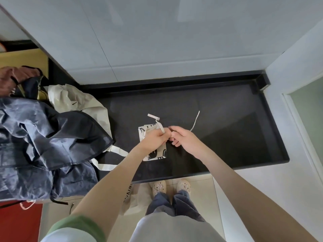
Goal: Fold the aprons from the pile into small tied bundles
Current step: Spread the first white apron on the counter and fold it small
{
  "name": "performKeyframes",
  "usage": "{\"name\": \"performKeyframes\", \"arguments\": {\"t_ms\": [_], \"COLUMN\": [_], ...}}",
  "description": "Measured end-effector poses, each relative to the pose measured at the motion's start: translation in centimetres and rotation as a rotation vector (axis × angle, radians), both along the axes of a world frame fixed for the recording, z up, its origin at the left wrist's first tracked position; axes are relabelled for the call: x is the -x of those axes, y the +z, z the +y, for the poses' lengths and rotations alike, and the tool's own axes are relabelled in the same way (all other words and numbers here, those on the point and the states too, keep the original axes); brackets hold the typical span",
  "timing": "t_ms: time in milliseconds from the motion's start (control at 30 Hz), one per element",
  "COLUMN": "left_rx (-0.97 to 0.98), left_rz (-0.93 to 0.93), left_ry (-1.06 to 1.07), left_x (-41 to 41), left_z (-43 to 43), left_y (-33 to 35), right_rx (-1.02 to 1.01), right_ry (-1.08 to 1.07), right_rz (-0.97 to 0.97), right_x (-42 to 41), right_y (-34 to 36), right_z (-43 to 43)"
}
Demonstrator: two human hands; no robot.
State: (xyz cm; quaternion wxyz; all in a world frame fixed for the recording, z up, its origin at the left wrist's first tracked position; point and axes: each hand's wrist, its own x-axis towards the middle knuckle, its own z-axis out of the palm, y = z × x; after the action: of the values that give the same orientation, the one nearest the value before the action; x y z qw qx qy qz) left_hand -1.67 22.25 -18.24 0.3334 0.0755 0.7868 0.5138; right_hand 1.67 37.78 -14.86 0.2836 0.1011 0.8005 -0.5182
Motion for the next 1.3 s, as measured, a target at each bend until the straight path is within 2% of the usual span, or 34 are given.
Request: {"name": "performKeyframes", "arguments": {"t_ms": [200, 267, 367, 433, 567, 633, 700, 767, 833, 900, 1033, 1100, 1167, 1300], "left_rx": [-0.093, -0.197, -0.350, -0.410, -0.353, -0.322, -0.299, -0.272, -0.256, -0.235, -0.195, -0.233, -0.266, -0.325], "left_rz": [-0.063, -0.141, -0.264, -0.276, -0.188, -0.151, -0.130, -0.100, -0.075, -0.050, 0.007, -0.030, -0.078, -0.077], "left_ry": [0.188, 0.230, 0.315, 0.302, 0.270, 0.309, 0.335, 0.321, 0.297, 0.270, 0.192, 0.250, 0.345, 0.333], "left_x": [0.0, 0.1, 0.3, 0.3, -0.1, -0.4, -0.6, -0.9, -1.1, -1.1, -1.1, -1.1, -1.1, -1.1], "left_z": [0.0, -0.2, -0.8, -1.1, -1.4, -1.3, -1.1, -1.1, -1.0, -1.0, -1.0, -1.2, -1.4, -1.5], "left_y": [0.1, 0.2, 0.1, 0.0, 0.1, 0.2, 0.3, 0.3, 0.3, 0.2, 0.2, 0.2, 0.1, -0.3], "right_rx": [0.141, 0.122, 0.036, -0.064, -0.324, -0.389, -0.392, -0.246, 0.016, 0.194, 0.427, 0.449, 0.591, 0.779], "right_ry": [-0.063, -0.098, -0.141, -0.147, 0.023, 0.088, 0.065, -0.121, -0.337, -0.410, -0.602, -0.659, -0.738, -0.823], "right_rz": [-0.124, -0.136, -0.087, -0.057, 0.011, 0.027, 0.001, -0.111, -0.291, -0.345, -0.290, -0.232, -0.170, -0.092], "right_x": [-0.5, -0.4, -0.1, 0.1, 0.4, 0.3, 0.2, 0.5, 0.9, 1.0, 0.9, 0.9, 1.0, 0.6], "right_y": [0.2, 0.0, -0.5, -0.9, -1.4, -1.6, -1.9, -1.9, -1.5, -1.6, -1.5, -1.3, -1.6, -1.7], "right_z": [-1.4, -2.0, -2.8, -3.1, -3.0, -3.3, -3.7, -3.8, -3.6, -2.9, -2.7, -2.9, -2.7, -2.8]}}
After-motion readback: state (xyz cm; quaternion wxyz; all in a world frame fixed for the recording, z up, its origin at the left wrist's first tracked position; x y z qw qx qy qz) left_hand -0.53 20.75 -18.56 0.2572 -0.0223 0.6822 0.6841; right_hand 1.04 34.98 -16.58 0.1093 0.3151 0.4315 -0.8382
